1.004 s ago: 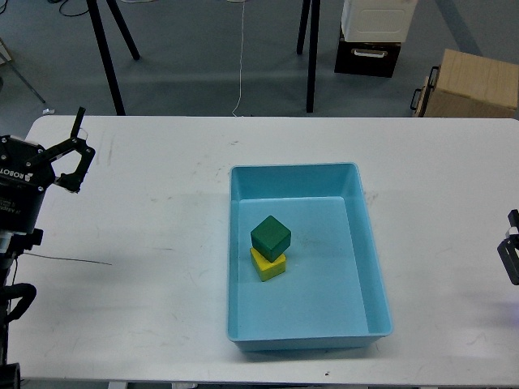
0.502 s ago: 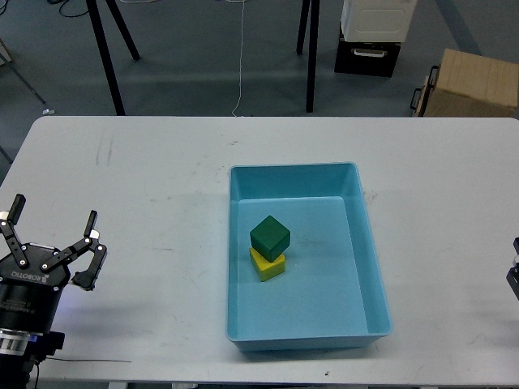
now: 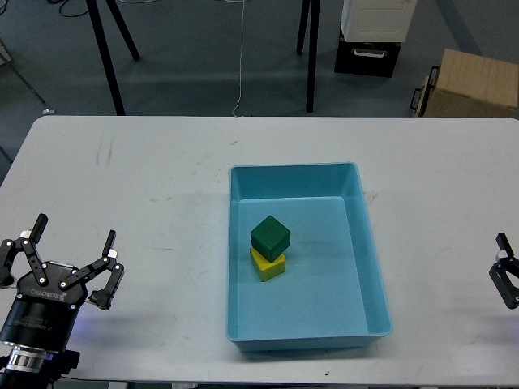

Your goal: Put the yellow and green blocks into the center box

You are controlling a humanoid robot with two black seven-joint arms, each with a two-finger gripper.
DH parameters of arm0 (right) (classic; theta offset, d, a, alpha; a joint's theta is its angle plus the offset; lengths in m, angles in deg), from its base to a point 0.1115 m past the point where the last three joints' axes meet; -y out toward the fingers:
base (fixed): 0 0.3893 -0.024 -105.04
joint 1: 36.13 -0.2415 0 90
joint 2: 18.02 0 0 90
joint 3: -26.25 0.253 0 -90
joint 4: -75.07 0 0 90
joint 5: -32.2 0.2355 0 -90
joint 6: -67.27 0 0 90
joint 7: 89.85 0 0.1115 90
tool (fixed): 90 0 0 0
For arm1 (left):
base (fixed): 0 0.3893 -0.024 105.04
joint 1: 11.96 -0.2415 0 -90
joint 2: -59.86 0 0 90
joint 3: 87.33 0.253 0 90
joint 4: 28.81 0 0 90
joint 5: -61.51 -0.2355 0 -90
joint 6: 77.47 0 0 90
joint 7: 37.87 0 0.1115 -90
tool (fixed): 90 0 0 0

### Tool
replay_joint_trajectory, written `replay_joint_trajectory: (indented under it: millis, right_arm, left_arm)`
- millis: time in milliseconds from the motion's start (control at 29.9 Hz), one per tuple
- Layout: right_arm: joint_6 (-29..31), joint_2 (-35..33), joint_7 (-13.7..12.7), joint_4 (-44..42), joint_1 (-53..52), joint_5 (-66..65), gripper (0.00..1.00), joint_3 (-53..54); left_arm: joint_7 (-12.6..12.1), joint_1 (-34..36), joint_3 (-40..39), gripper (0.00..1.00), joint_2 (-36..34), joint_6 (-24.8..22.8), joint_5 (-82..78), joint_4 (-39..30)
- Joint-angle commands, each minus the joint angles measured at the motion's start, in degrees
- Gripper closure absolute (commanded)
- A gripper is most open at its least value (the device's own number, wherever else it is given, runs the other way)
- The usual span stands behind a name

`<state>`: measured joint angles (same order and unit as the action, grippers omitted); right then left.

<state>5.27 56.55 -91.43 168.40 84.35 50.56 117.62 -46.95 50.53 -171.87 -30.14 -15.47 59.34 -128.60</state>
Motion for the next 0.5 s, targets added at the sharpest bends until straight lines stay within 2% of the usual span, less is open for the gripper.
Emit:
replay_joint_trajectory:
  millis: [0, 469]
  right_arm:
    - [0.0, 0.4, 0.0, 0.2, -0.1, -0.1, 0.0, -0.8]
    - [0.0, 0.7, 0.1, 0.6, -0.1, -0.3, 0.0, -1.4]
  left_arm:
    - [-0.1, 0.0, 0.2, 0.0, 0.0, 0.0, 0.0, 0.0]
    - [0.0, 0.2, 0.2, 0.0, 0.0, 0.0, 0.0, 0.0]
